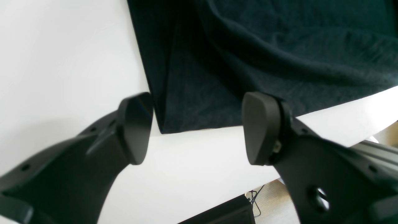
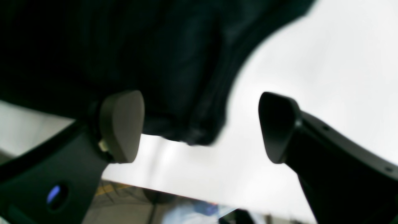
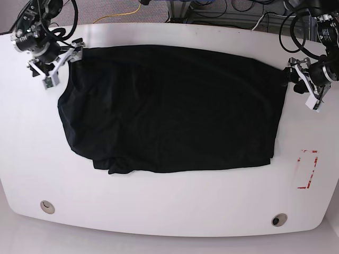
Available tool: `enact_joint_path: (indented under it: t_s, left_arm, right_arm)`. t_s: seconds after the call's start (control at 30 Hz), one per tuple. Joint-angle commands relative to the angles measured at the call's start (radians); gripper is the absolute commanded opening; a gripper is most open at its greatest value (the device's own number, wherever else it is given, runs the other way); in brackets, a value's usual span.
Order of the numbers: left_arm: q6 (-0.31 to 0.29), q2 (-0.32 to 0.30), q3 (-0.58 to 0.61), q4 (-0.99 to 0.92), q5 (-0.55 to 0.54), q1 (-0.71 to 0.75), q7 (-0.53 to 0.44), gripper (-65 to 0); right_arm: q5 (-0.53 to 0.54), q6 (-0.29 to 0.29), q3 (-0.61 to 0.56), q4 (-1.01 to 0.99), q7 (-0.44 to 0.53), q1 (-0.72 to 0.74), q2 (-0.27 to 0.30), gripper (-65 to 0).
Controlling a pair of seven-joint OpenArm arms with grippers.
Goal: Layout the t-shirt on the table in an organized manner, then fold the t-shirt properly
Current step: 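Pull the held shirt edge outward with both grippers to tension it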
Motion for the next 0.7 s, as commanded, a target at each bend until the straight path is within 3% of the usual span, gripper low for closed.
enact_joint_path:
  t_s: [0.0,0.33,0.67]
  left_arm:
    - [-0.003,-0.020,-0.007,0.014,-0.015,-0.008,-0.013,-22.8]
    - [-0.003,-0.018,-0.004,0.012,-0.012,-0.008,-0.015,-22.8]
    - [-0.003,-0.017,-0.002,0.012,-0.012,-0.008,-0.016,-22.8]
  right_arm:
    - [0.026,-0.002,0.080,0.016,0.007,-0.002,0.000,-11.4]
    - [0.148,-0.002,0.118,-0.004,0.007,-0.027,-0.011,-11.6]
    - [0.150,-0.002,0.118,-0.188,0.007,-0.027,-0.006,-11.6]
